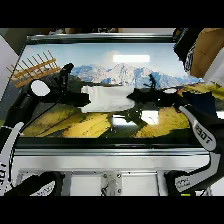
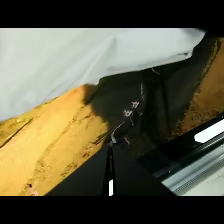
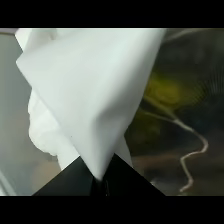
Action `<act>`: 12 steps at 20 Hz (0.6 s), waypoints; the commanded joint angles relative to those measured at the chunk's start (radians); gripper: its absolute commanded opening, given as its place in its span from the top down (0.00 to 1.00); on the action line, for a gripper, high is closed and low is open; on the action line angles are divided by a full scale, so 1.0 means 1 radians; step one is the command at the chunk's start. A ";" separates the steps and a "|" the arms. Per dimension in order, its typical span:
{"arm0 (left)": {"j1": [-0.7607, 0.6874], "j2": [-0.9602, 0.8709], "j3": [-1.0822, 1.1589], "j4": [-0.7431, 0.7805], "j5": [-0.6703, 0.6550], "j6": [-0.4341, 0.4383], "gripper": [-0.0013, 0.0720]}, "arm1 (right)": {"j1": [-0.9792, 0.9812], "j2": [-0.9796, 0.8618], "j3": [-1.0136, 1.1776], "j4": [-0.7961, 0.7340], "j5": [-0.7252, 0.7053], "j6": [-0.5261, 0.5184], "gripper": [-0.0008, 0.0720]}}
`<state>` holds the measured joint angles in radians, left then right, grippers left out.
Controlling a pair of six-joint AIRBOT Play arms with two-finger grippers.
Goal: Fold the clothes and pants, and hang the long-sleeved shirts on hangers.
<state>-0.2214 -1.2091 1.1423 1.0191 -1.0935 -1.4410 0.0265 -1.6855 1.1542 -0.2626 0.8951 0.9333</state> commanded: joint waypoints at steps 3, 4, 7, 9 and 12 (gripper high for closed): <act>-0.001 0.001 0.000 0.000 -0.002 0.001 0.97 | -0.347 0.267 0.053 -0.423 -0.004 0.251 0.97; -0.001 0.001 0.000 0.001 0.000 0.001 0.97 | -0.426 0.314 0.053 -0.489 -0.005 0.292 0.97; -0.001 0.001 0.000 0.000 0.013 0.001 0.97 | -0.658 0.424 0.052 -0.614 -0.003 0.377 0.97; -0.001 0.001 0.000 0.000 0.019 0.001 0.97 | -0.772 0.466 0.052 -0.628 0.005 0.411 0.97; -0.001 0.001 0.000 0.000 0.020 0.001 0.97 | -0.860 0.484 0.052 -0.632 0.054 0.430 0.97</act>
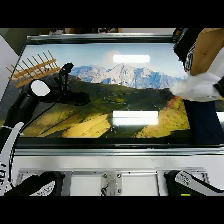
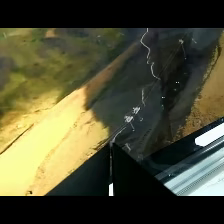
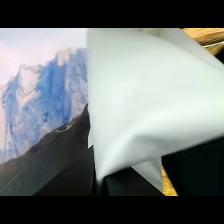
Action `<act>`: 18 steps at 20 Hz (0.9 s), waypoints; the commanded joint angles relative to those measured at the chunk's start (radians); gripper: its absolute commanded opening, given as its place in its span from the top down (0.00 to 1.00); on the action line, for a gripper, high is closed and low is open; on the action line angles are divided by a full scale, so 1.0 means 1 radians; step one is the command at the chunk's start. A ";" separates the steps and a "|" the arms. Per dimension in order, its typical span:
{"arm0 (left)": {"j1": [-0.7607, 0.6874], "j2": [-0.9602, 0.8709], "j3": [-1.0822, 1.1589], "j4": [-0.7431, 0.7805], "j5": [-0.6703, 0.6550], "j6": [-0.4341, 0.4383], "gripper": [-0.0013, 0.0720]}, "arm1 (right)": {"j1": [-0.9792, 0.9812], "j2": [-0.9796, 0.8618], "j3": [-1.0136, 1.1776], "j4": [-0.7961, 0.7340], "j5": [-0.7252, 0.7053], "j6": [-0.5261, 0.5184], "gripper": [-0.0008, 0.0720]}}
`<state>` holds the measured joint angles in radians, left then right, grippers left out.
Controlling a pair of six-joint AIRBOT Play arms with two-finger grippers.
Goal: Fold the clothes and pants, and hang the long-sleeved shirts on hangers.
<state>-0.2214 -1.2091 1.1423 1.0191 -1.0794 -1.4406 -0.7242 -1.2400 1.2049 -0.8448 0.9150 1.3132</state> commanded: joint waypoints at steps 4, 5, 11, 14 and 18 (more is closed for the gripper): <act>-0.001 0.001 0.000 0.000 0.001 0.000 0.97 | -0.117 0.076 0.001 -0.150 0.020 0.159 0.97; -0.001 0.001 -0.001 0.000 -0.003 0.001 0.97 | -0.117 0.092 0.001 -0.199 0.007 0.214 0.97; -0.001 0.001 -0.001 0.000 0.000 0.001 0.97 | -0.114 0.187 -0.011 -0.526 0.109 0.430 0.97; -0.001 0.001 -0.001 0.001 -0.001 0.001 0.97 | -0.114 0.207 -0.079 -0.534 0.149 0.430 0.97; -0.001 0.001 -0.001 0.001 -0.011 0.001 0.97 | -0.114 0.230 -0.165 -0.595 0.219 0.430 0.97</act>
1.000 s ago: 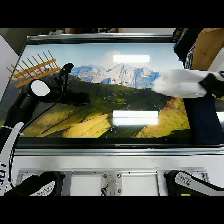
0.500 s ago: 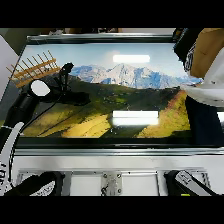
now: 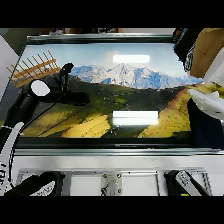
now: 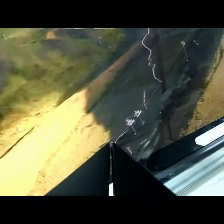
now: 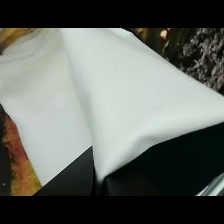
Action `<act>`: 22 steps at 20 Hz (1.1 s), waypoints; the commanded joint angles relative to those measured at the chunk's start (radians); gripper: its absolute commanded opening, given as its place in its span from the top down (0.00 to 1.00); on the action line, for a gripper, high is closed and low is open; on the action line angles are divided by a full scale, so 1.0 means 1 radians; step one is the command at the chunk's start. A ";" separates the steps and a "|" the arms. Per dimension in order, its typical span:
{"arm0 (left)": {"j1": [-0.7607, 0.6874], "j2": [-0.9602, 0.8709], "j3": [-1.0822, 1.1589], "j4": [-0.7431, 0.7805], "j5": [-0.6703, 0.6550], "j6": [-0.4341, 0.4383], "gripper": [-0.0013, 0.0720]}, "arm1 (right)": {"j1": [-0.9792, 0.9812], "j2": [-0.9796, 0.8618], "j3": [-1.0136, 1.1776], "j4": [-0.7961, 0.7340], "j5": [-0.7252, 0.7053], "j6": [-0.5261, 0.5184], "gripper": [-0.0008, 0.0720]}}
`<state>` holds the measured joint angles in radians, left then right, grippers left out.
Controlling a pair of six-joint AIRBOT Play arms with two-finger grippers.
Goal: Fold the clothes and pants, and hang the long-sleeved shirts on hangers.
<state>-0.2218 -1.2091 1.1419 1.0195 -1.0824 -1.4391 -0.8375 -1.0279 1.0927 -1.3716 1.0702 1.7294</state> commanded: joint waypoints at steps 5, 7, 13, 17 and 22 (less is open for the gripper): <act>0.000 0.000 0.000 0.001 -0.009 0.000 0.97 | 0.000 0.020 -0.070 -0.173 0.242 -0.002 0.95; 0.000 0.000 0.000 0.002 -0.009 0.000 0.97 | 0.000 0.020 -0.070 -0.180 0.290 -0.004 0.58; 0.000 0.000 -0.001 0.002 -0.013 0.000 0.97 | 0.009 0.069 -0.070 -0.103 0.319 -0.067 0.39; -0.001 0.000 -0.001 0.001 -0.014 0.000 0.97 | 0.148 0.249 -0.070 0.268 0.162 -0.250 0.39; 0.000 0.000 0.000 0.001 -0.017 0.000 0.97 | 0.451 0.340 -0.070 0.385 0.125 -0.344 0.40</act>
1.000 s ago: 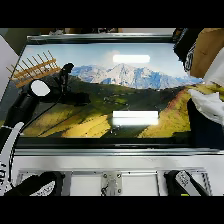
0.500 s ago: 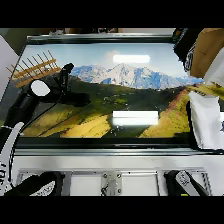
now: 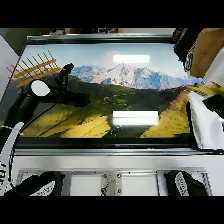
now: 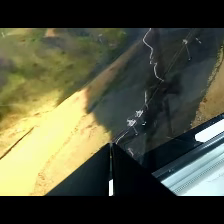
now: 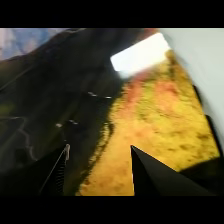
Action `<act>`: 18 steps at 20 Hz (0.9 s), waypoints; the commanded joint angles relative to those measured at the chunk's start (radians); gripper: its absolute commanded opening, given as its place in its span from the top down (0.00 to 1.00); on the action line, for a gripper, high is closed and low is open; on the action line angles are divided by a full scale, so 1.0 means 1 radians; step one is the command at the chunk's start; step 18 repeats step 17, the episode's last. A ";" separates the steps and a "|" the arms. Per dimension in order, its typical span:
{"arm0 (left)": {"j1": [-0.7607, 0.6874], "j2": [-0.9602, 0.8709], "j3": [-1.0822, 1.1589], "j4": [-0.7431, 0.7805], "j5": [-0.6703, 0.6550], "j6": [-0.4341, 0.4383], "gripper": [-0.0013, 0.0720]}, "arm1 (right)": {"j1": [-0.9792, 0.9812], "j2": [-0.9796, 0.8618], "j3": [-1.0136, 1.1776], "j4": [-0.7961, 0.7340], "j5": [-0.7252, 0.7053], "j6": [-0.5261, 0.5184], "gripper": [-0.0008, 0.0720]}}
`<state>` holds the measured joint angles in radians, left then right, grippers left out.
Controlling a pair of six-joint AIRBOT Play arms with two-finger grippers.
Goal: Fold the clothes and pants, and hang the long-sleeved shirts on hangers.
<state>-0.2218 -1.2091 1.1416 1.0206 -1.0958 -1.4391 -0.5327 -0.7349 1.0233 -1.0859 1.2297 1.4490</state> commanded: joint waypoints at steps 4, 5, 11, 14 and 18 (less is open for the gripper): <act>0.000 0.000 0.000 0.000 0.000 0.000 0.97 | 0.290 0.047 0.000 0.100 -0.033 -0.066 0.97; 0.000 0.000 0.000 0.000 0.000 0.000 0.97 | 0.299 0.047 0.000 0.101 -0.023 -0.066 0.96; 0.000 0.000 0.000 0.000 0.000 0.000 0.97 | 0.298 0.047 0.000 0.103 -0.014 -0.066 0.96; 0.000 0.000 0.000 0.000 0.000 0.000 0.97 | 0.298 0.047 0.000 0.103 -0.014 -0.066 0.96; 0.000 0.000 0.000 0.000 0.000 0.000 0.97 | 0.298 0.047 0.000 0.103 -0.014 -0.066 0.96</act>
